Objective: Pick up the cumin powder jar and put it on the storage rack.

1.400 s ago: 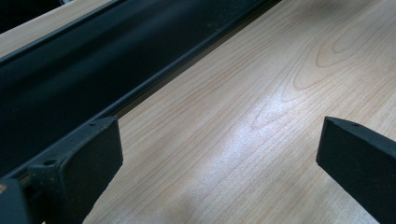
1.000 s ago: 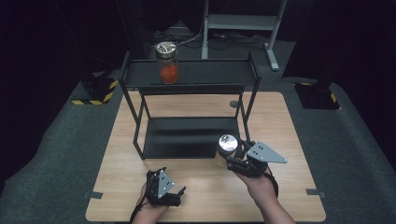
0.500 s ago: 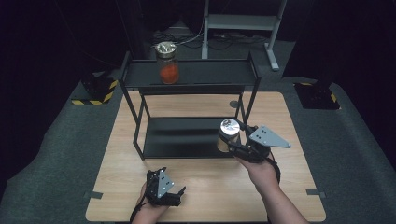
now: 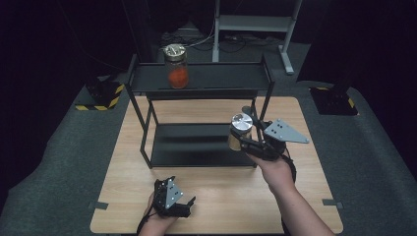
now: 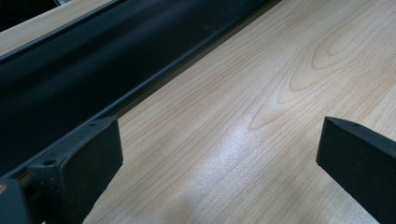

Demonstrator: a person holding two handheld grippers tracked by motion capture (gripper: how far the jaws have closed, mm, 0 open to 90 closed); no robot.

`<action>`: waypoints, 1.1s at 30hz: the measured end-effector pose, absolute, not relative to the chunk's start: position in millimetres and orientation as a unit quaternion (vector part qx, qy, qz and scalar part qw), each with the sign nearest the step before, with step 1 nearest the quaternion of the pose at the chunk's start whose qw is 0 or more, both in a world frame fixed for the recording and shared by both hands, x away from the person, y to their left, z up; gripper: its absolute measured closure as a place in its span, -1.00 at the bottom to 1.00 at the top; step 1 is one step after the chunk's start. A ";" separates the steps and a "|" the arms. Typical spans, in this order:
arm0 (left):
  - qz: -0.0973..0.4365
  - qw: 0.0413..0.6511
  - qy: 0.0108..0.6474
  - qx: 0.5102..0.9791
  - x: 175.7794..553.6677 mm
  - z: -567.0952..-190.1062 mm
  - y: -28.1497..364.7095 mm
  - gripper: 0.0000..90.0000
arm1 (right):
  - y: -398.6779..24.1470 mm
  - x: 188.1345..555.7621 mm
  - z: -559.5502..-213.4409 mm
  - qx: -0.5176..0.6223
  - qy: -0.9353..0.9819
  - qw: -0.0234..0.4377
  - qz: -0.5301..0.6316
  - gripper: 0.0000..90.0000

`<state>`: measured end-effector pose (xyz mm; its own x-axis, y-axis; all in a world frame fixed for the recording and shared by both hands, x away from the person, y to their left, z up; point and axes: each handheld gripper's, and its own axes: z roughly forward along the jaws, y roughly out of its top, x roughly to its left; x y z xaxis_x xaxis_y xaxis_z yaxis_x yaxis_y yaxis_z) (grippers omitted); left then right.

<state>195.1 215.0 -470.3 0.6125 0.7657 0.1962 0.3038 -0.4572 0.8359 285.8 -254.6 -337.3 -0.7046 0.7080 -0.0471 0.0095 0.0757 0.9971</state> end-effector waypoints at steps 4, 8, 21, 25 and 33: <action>0.288 0.401 0.333 0.803 195.1 -470.3 214.8 -0.98 | -253.3 288.3 -330.3 0.263 0.676 0.284 0.627 -0.24; 0.287 0.401 0.333 0.804 195.6 -470.0 215.6 -0.98 | -253.6 291.8 -323.6 0.264 0.672 0.284 0.631 -0.24; 0.285 0.404 0.334 0.803 195.9 -470.5 216.2 -0.98 | -252.7 299.9 -295.9 0.257 0.663 0.293 0.640 -0.24; 0.284 0.404 0.333 0.803 196.0 -470.5 216.5 -0.98 | -251.0 301.0 -287.3 0.252 0.661 0.298 0.641 -0.24; 0.283 0.407 0.333 0.802 196.4 -470.7 218.1 -0.98 | -246.8 301.6 -271.9 0.244 0.655 0.307 0.646 -0.24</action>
